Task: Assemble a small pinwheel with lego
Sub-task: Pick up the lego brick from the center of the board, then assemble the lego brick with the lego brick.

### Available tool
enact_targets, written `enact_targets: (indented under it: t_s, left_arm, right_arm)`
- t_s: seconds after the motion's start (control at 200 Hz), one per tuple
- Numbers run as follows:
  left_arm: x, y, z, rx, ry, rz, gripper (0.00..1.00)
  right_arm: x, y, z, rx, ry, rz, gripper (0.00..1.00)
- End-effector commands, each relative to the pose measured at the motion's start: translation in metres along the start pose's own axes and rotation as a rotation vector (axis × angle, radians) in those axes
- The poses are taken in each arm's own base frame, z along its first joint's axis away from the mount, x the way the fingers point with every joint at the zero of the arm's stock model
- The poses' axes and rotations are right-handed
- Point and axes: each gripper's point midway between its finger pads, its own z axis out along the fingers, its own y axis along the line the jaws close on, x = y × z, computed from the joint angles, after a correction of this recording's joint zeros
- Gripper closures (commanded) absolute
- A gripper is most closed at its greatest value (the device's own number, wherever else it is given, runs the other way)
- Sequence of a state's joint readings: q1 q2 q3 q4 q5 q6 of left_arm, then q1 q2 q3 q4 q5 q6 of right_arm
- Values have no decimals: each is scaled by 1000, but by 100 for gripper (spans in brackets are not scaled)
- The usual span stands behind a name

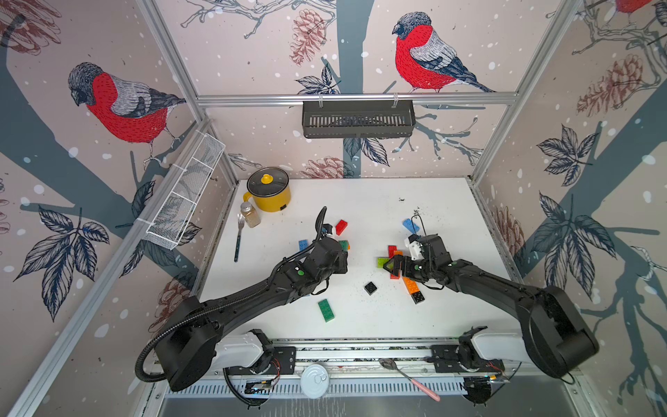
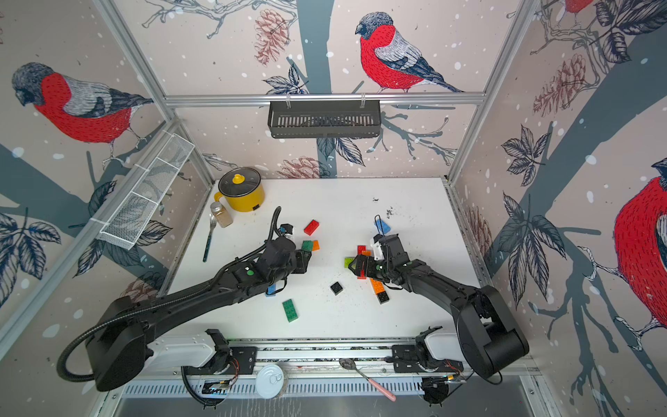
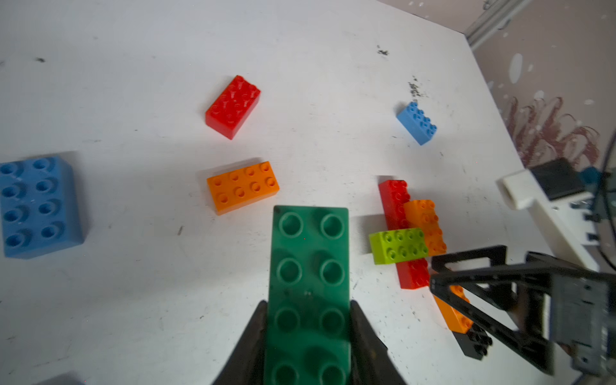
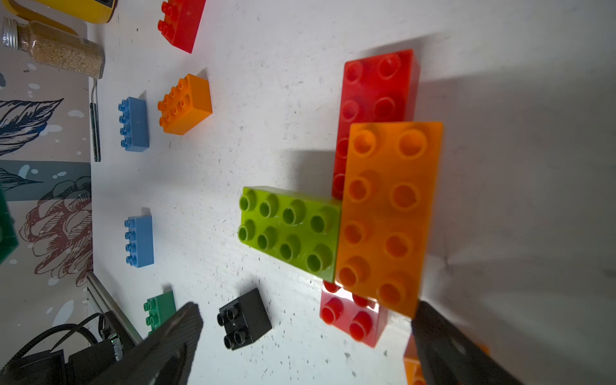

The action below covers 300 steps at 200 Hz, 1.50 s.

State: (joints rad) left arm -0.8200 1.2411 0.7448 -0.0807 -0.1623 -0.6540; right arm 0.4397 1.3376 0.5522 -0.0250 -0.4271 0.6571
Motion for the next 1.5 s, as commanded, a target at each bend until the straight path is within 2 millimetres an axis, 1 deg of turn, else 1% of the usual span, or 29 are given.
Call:
enact_targets:
  t_s: [0.0, 0.14, 0.25, 0.365, 0.43, 0.565, 0.64, 0.705, 0.795, 0.86, 0.94, 1.015, 1.065, 1.171, 1.266, 1.336, 1.366, 1.406, 1.411, 1.426, 1.496]
  left_arm:
    - [0, -14, -5, 68, 22, 78, 87]
    - [3, -16, -5, 85, 31, 76, 87]
    - [6, -18, -2, 92, 48, 84, 87]
    - [9, -20, 2, 99, 67, 103, 88]
    - [11, -19, 5, 91, 75, 117, 88]
    - [19, -19, 10, 102, 90, 151, 88]
    - [28, -23, 17, 120, 108, 156, 89]
    - [35, -30, 23, 124, 119, 153, 90]
    - [44, -50, 30, 165, 122, 141, 91]
    - [52, -61, 38, 169, 130, 132, 92]
    - [61, -67, 51, 137, 139, 110, 92]
    - [69, -72, 63, 117, 150, 84, 94]
    - [72, -74, 69, 89, 145, 76, 96]
    - [77, -80, 76, 60, 138, 50, 96]
    - [85, -83, 90, 54, 166, 19, 96]
    - [88, -82, 99, 26, 173, 10, 96]
    - [87, -82, 102, 13, 173, 10, 97]
    - [94, -75, 106, -18, 187, 14, 96]
    - [90, -79, 107, -12, 180, 11, 96]
    - [86, -82, 108, -11, 173, 8, 97]
    - [85, -86, 113, -8, 173, 9, 96]
  right_arm:
    - [-9, 14, 2, -58, -30, 8, 1]
    - [-15, 24, 6, -93, -42, 29, 1]
    - [-18, 32, 14, -114, -42, 35, 1]
    - [-27, 32, 23, -115, -62, 45, 1]
    - [-32, 35, 26, -120, -70, 47, 0]
    - [-41, 47, 20, -151, -107, 41, 1]
    - [-40, 50, 16, -153, -111, 35, 1]
    - [-37, 43, 11, -121, -100, 27, 1]
    - [-31, 19, 5, -68, -62, 42, 1]
    - [-28, 6, 0, -63, -45, 39, 1]
    - [-25, -6, -4, -27, -33, 16, 1]
    - [-23, -14, -7, -25, -20, 19, 1]
    - [-24, -15, -9, -37, -23, 19, 1]
    - [-28, -16, -15, -38, -46, 13, 1]
    - [-31, -9, -16, -95, -47, 13, 1]
    - [-35, -4, -16, -107, -51, 7, 1]
    - [-37, -5, -17, -101, -60, 10, 1]
    - [-41, -7, -20, -92, -78, 16, 1]
    - [-42, -7, -20, -92, -80, 17, 1]
    - [-43, -8, -21, -91, -85, 20, 1]
    - [-47, -9, -24, -98, -95, 29, 1]
